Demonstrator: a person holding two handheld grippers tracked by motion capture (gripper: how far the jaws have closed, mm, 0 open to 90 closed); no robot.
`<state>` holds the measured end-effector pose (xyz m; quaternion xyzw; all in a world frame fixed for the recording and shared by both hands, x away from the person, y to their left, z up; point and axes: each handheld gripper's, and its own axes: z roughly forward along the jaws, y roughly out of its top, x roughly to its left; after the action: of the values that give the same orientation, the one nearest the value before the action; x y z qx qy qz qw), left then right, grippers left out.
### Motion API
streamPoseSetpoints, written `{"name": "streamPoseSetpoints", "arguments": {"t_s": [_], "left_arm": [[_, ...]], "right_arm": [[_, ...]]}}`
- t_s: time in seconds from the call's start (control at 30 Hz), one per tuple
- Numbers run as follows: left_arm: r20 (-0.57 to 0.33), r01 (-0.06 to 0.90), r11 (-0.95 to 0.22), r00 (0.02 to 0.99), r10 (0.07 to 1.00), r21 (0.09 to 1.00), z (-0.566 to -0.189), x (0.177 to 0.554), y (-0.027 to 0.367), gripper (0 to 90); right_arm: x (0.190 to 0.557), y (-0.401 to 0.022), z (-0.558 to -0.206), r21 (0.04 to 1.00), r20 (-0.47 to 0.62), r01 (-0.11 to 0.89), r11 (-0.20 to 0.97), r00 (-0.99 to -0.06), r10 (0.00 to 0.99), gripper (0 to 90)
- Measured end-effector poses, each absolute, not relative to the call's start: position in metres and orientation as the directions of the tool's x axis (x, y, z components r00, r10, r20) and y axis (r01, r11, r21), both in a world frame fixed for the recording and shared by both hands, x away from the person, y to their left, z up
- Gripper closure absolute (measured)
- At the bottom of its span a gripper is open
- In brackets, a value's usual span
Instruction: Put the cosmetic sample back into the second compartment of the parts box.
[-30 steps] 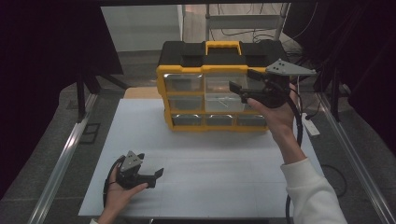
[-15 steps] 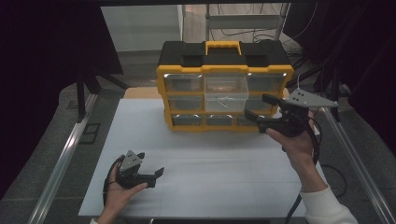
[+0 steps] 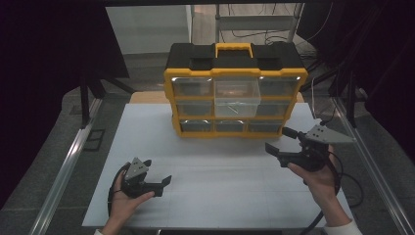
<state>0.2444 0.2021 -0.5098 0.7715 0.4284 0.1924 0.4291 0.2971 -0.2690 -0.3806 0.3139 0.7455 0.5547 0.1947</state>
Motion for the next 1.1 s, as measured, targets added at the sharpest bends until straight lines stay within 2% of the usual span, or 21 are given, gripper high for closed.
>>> {"name": "streamPoseSetpoints", "arguments": {"t_s": [0.63,0.83,1.1], "left_arm": [[-0.060,0.479,-0.274,0.572,0.818,0.834,-0.508,0.245,0.200,5.9],[-0.060,0.474,-0.275,0.578,0.814,0.837,-0.507,0.246,0.198,5.9],[-0.064,0.474,-0.270,0.578,0.814,0.838,-0.506,0.247,0.199,5.9]], "right_arm": [[0.281,-0.307,-0.472,0.881,0.117,0.413,0.231,-0.663,0.739,17.2],[0.280,-0.311,-0.488,0.872,0.109,0.423,0.248,-0.661,0.743,17.0],[0.280,-0.311,-0.490,0.875,0.099,0.414,0.251,-0.661,0.744,16.8]]}}
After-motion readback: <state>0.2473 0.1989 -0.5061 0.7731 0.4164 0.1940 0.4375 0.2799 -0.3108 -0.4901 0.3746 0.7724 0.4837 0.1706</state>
